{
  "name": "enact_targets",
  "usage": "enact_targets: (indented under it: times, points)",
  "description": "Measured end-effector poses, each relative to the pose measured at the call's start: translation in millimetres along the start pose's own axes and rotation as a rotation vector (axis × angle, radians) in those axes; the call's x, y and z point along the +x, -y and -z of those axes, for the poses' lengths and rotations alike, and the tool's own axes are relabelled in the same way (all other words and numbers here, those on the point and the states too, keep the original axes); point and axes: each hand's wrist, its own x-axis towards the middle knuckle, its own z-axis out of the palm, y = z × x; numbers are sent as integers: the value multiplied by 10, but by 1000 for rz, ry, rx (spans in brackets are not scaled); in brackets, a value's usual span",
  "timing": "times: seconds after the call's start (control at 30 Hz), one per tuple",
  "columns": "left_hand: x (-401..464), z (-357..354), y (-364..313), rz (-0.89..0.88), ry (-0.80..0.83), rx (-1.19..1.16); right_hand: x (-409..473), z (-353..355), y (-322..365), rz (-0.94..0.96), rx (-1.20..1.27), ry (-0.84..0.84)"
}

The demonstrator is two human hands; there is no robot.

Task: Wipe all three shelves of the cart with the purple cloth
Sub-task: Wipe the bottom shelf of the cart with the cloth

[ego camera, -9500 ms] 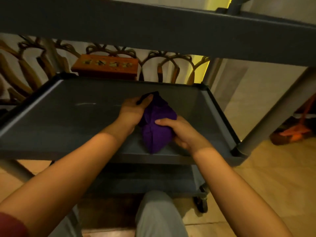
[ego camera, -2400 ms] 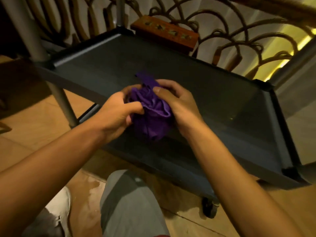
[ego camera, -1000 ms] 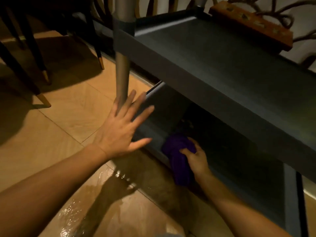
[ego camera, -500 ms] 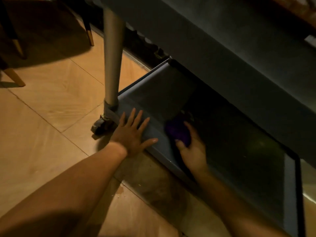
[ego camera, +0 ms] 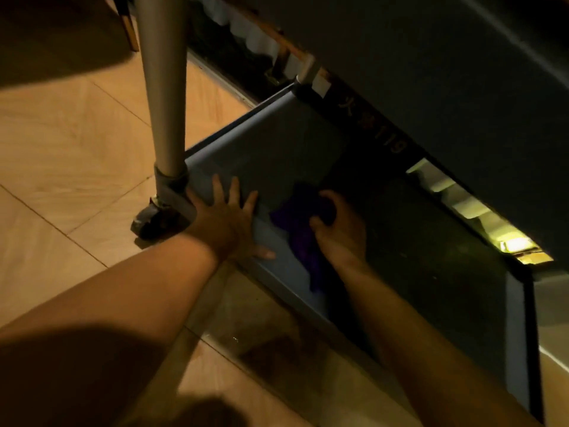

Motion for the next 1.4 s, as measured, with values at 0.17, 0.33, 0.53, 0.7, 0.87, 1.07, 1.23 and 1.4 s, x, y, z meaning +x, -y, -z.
enact_targets:
  times: [0.17,0.33,0.53,0.7,0.87,1.07,1.23,1.4]
  points:
    - [-34,20,-62,10,-19,7,563,-399,546,63,-8,-219]
    - [41,-34,-59,22,-25,11,586,-645,514,268,-325,85]
    - [77,-50,-63,56,21,17,590,-704,593,429,-395,4]
    - [130,-74,-51,76,60,38,631,-608,250,423,-558,-8]
    - [62,-35,-71,70,44,52,400,196,-1236,-79,-453,-109]
    - [-35,45,-198,51,2,19,129,669,-1656,-357,-121,-277]
    - [-235,-206,-912,-43,-8,-49,465,13,-517,48,-413,-159]
    - [-253,-315,-976,47,-36,30,413,-4,-852,82,-557,-48]
